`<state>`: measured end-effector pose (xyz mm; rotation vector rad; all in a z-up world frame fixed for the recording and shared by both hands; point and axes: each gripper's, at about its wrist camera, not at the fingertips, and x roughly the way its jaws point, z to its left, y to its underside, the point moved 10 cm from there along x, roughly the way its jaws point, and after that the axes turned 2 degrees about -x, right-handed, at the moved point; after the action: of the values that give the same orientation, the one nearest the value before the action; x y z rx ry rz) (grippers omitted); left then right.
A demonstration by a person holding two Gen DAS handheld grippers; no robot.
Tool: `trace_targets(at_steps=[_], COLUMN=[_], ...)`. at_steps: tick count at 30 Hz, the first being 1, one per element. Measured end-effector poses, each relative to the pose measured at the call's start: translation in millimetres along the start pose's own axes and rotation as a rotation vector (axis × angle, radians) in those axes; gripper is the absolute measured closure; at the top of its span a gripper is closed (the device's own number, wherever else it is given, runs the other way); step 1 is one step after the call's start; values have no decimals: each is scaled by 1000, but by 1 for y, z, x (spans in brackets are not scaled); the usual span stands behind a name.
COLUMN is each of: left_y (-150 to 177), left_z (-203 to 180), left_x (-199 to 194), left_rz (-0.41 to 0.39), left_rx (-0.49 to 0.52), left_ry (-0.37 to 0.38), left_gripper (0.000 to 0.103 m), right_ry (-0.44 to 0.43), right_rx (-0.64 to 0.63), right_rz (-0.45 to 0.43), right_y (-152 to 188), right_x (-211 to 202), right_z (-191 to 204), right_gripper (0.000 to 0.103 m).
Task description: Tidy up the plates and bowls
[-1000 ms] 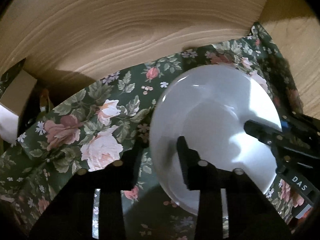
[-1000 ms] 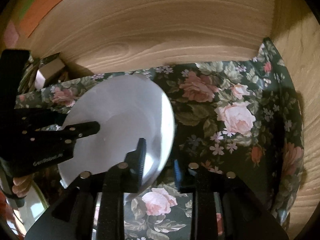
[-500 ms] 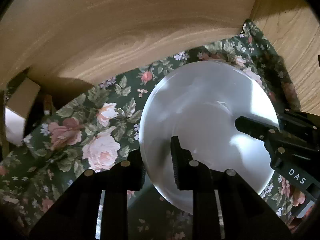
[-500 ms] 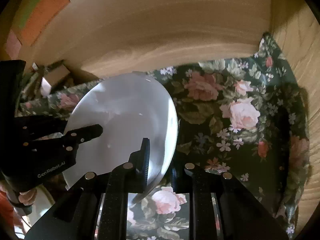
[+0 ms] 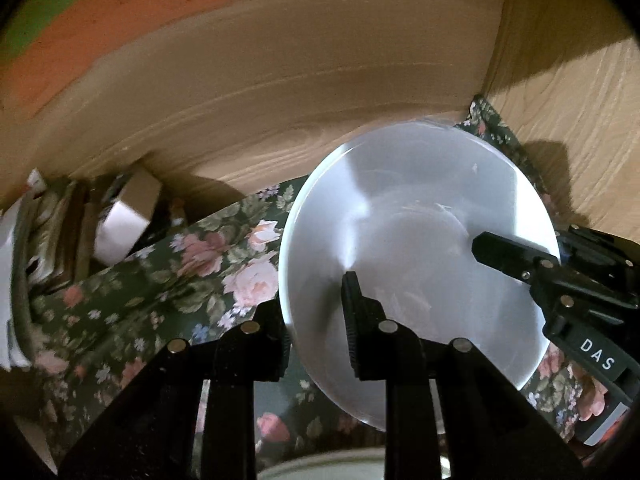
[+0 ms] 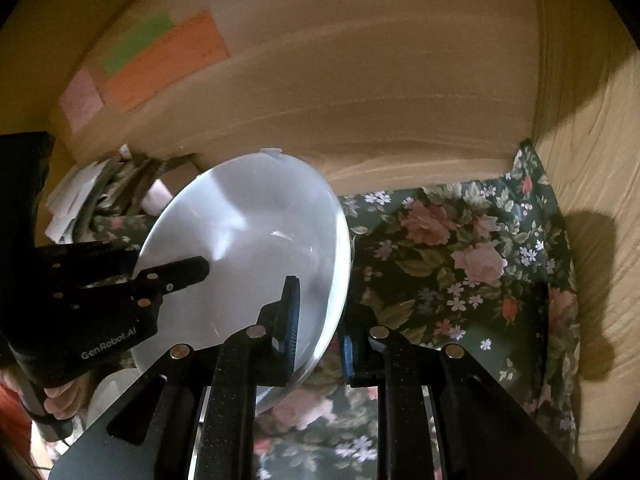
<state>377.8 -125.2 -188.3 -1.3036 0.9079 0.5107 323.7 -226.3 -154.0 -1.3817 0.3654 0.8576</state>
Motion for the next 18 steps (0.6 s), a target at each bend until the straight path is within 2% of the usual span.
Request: trace_targets(at_steps=[9, 18], left_y=[21, 48], left_z=[12, 32], left_x=[-46, -82], left_rz=[-76, -112], left_rx=[-16, -73], left_ry=[-22, -25], left_gripper=[81, 81], right_ry=[-14, -29], right_rx=[-30, -75], right_rz=[-53, -79], right_y=[7, 17], right_x=[-29, -44], right_z=[32, 67], right_gripper=[87, 87])
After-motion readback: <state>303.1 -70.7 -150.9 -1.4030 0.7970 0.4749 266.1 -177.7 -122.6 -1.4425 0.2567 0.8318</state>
